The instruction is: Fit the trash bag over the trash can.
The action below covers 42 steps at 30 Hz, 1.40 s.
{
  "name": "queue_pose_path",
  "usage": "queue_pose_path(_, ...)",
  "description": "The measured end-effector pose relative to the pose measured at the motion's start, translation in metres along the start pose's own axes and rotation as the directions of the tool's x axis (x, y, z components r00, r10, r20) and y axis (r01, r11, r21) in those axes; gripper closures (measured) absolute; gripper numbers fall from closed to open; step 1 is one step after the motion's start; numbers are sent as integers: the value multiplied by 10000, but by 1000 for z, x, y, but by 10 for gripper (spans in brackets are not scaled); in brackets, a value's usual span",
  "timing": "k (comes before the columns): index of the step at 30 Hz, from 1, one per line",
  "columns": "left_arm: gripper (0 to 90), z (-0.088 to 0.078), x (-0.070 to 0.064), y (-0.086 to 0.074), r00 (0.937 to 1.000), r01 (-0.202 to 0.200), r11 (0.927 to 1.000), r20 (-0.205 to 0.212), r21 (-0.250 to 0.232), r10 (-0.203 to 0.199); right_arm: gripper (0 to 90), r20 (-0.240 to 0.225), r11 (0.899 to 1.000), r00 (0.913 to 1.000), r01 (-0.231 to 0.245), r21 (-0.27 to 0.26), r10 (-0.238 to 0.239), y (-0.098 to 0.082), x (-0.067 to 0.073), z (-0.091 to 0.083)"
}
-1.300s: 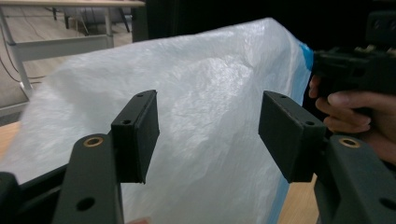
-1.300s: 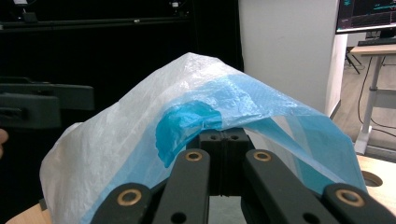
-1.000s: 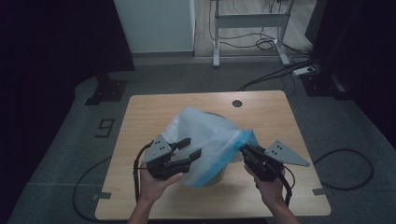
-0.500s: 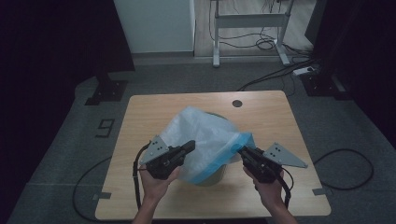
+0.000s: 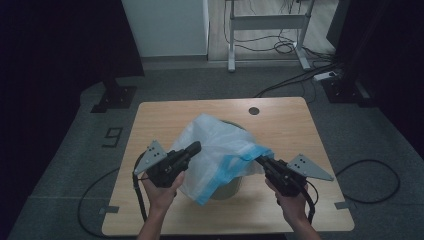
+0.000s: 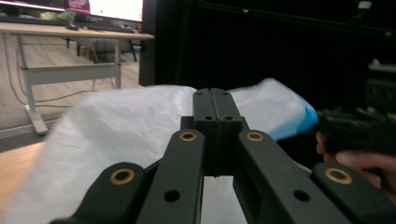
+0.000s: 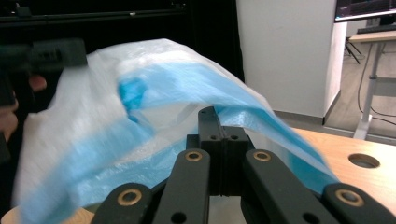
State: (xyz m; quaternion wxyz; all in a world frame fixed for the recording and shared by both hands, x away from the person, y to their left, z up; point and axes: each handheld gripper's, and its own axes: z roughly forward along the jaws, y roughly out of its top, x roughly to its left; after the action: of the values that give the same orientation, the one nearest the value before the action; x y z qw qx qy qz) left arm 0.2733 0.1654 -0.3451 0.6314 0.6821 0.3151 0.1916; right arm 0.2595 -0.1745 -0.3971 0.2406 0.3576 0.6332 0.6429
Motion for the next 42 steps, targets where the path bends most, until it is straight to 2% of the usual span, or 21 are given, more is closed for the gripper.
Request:
queue_pose_path(6, 900, -6, 15, 7, 9990, 259, 9992, -362, -308, -270, 892, 1, 9999, 10000, 9, -152, -9, -5, -9, -8)
queue_pose_path(8, 900, -10, 20, 6, 9979, 421, 9981, -477, -451, -443, 892, -36, 9997, 10000, 50, -226, -51, -6, -12, -11)
queue_pose_path(13, 900, -19, 28, 1, 9952, 703, 9951, -635, -694, -747, 892, 213, 9998, 9998, 1, -192, 3, -8, -19, -18)
queue_pose_path(16, 900, -25, 32, -5, 9938, 761, 9945, -752, -721, -815, 892, 402, 9997, 9991, -85, -215, 93, -8, -24, -22)
queue_pose_path(18, 900, -26, 34, -8, 9939, 848, 9950, -655, -534, -882, 892, 473, 9996, 9988, -125, -235, 136, -9, -26, -24)
queue_pose_path(21, 890, -23, 28, -6, 9974, 559, 9981, -445, -269, -571, 892, 480, 9998, 9988, -57, -205, 67, -9, -26, -25)
queue_pose_path(22, 848, -21, 25, -3, 9984, 521, 9985, -232, -178, -525, 892, 463, 9998, 9989, -44, -201, 54, -8, -25, -24)
queue_pose_path(25, 727, -14, 13, 3, 9999, 101, 9999, -85, 91, -100, 892, 442, 9998, 9990, 7, -216, 3, -8, -23, -23)
queue_pose_path(26, 675, -11, 10, 4, 10000, 74, 9998, -12, 185, -74, 892, 429, 9998, 9991, 3, -219, 7, -8, -22, -23)
queue_pose_path(29, 469, -3, -4, 6, 9999, -56, 9989, 104, 456, 51, 892, 382, 9997, 9993, 10, -236, -1, -8, -20, -22)
queue_pose_path(31, 328, 4, -11, 5, 9996, -138, 9971, 269, 749, 119, 892, 355, 9997, 9994, 20, -235, -12, -7, -19, -21)
queue_pose_path(32, 286, 8, -15, 4, 9986, -249, 9943, 486, 1033, 199, 892, 329, 9997, 9995, 25, -244, -17, -7, -19, -21)
queue_pose_path(35, 223, 20, -21, 2, 9969, -510, 9859, 679, 1595, 406, 892, 272, 9996, 9996, 26, -288, -18, -6, -17, -21)
queue_pose_path(37, 238, 28, -23, 0, 9964, -604, 9783, 700, 1983, 473, 892, 234, 9994, 9997, 47, -335, -40, -4, -15, -22)
queue_pose_path(38, 284, 33, -25, -2, 9965, -710, 9725, 593, 2219, 592, 892, 216, 9993, 9998, 58, -359, -51, -4, -14, -22)
queue_pose_path(40, 481, 39, -26, -6, 9954, -923, 9630, 491, 2533, 825, 892, 187, 9992, 9998, 97, -395, -90, -2, -12, -23)
queue_pose_path(41, 604, 41, -26, -7, 9948, -977, 9611, 542, 2582, 866, 892, 184, 9991, 9998, 120, -418, -112, -2, -12, -23)
queue_pose_path(42, 700, 42, -24, -7, 9951, -886, 9612, 654, 2611, 740, 892, 188, 9990, 9997, 153, -421, -145, -1, -12, -23)
